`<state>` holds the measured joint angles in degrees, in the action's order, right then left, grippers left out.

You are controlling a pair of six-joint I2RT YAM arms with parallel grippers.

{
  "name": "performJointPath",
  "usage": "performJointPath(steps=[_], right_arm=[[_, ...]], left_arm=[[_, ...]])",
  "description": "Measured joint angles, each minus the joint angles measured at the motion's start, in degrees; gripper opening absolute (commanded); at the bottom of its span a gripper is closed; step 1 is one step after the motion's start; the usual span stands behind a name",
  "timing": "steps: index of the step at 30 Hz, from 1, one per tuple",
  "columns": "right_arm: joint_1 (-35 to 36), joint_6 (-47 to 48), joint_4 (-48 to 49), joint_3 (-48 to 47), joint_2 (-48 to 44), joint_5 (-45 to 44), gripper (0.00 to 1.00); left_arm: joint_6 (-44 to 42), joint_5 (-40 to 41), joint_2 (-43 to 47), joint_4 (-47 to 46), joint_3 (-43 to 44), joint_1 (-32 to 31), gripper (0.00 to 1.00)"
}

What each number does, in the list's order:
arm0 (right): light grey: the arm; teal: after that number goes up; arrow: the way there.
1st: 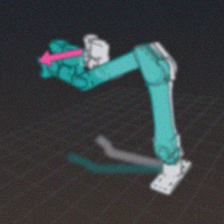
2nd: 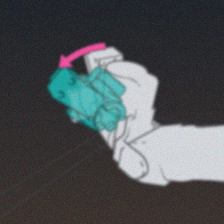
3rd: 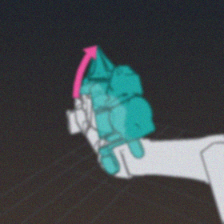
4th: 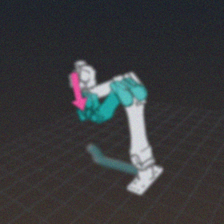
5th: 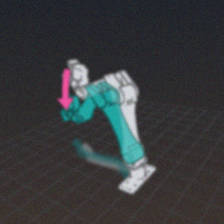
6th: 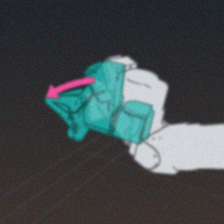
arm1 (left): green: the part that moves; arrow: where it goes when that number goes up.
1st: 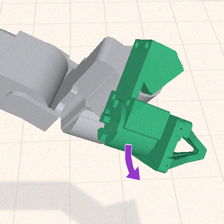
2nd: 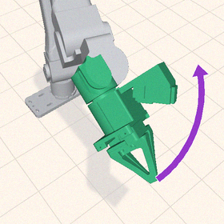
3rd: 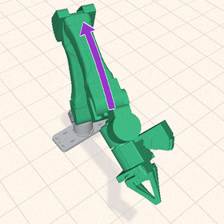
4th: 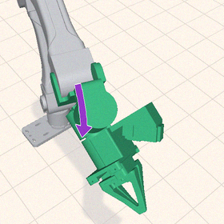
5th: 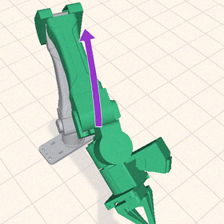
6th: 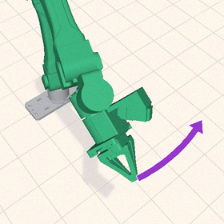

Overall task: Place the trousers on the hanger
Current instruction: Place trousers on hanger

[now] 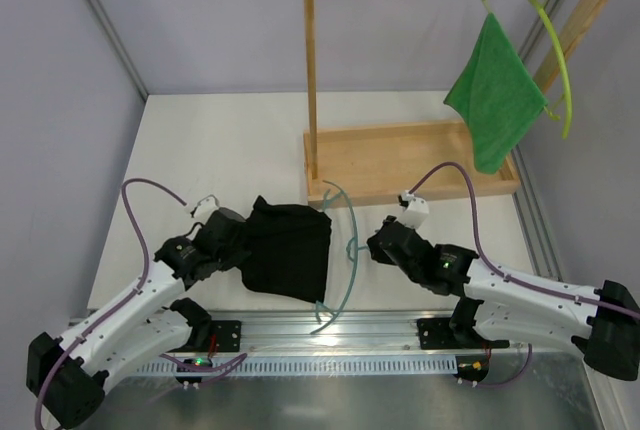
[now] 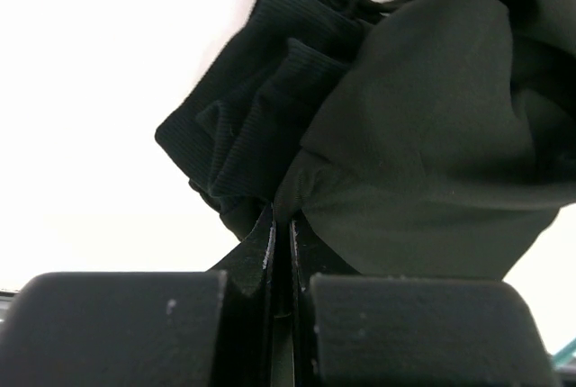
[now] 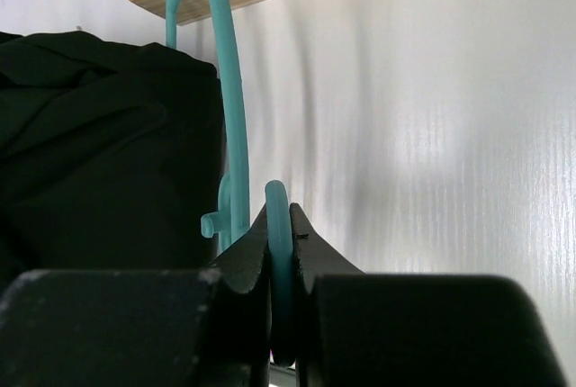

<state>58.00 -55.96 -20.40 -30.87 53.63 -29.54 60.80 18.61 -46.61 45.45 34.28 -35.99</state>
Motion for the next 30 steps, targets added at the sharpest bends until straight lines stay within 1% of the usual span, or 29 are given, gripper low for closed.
performJointPath(steps=[3, 4, 5, 6, 7, 8, 11, 13, 16, 18, 21, 25, 28, 30], right_arm=[[0.0, 0.1, -0.3, 0.0, -1.8, 0.1, 0.04], [0.0, 0.5, -0.4, -0.1, -2.5, 0.4, 0.04], [0.0, 1.1, -0.4, -0.1, -3.2, 1.0, 0.04], [0.0, 2.3, -0.2, -0.1, -4.0, 1.7, 0.04], [0.0, 3.2, 0.0, -0.1, -4.6, 2.2, 0.04], [0.0, 4.2, 0.0, -0.1, -5.1, 2.6, 0.03], [-0.3, 7.3, -0.4, -0.1, -5.7, 3.3, 0.04], [-0.5, 8.7, -0.4, -0.1, -6.1, 3.9, 0.04], [-0.5, 10.2, -0.8, -0.1, -7.5, 4.6, 0.04], [-0.5, 11.1, -1.5, -0.1, -8.7, 4.9, 0.04], [-0.5, 12.1, -2.2, -0.5, -9.2, 5.4, 0.04], [-0.5, 12.8, -2.2, -0.8, -9.1, 5.9, 0.04], [-0.7, 13.2, -1.9, -0.9, -8.9, 6.3, 0.04], [-0.7, 13.5, -1.8, -0.9, -8.9, 6.4, 0.04]], left_arm=[[0.4, 0.0, 0.1, -0.8, -0.8, 0.8, 0.02], [0.5, -0.2, 0.2, -1.1, -1.0, 0.9, 0.07], [0.4, -0.5, 0.5, -1.3, -1.1, 0.9, 0.13], [0.1, -0.9, 1.0, -1.6, -1.1, 0.9, 0.30], [-0.6, -1.0, 1.7, -1.6, -1.0, 1.0, 0.37], [-1.2, -1.0, 2.4, -1.4, -0.7, 1.2, 0.48], [-5.4, -1.0, 2.8, -0.5, 2.7, 2.0, 0.56], [-8.9, -1.4, 1.0, -0.2, 6.6, 2.1, 0.59], [-14.6, -3.0, -3.9, -0.7, 13.1, 2.2, 0.60], [-18.4, -5.4, -6.9, -2.2, 14.9, 2.2, 0.61], [-23.3, -10.8, -8.5, -4.7, 13.9, 2.2, 0.64], [-28.5, -17.4, -5.9, -7.3, 12.2, 2.2, 0.67], [-31.6, -21.2, -3.8, -9.6, 12.2, 2.2, 0.66], [-33.8, -23.6, -4.3, -10.4, 12.5, 2.2, 0.64]])
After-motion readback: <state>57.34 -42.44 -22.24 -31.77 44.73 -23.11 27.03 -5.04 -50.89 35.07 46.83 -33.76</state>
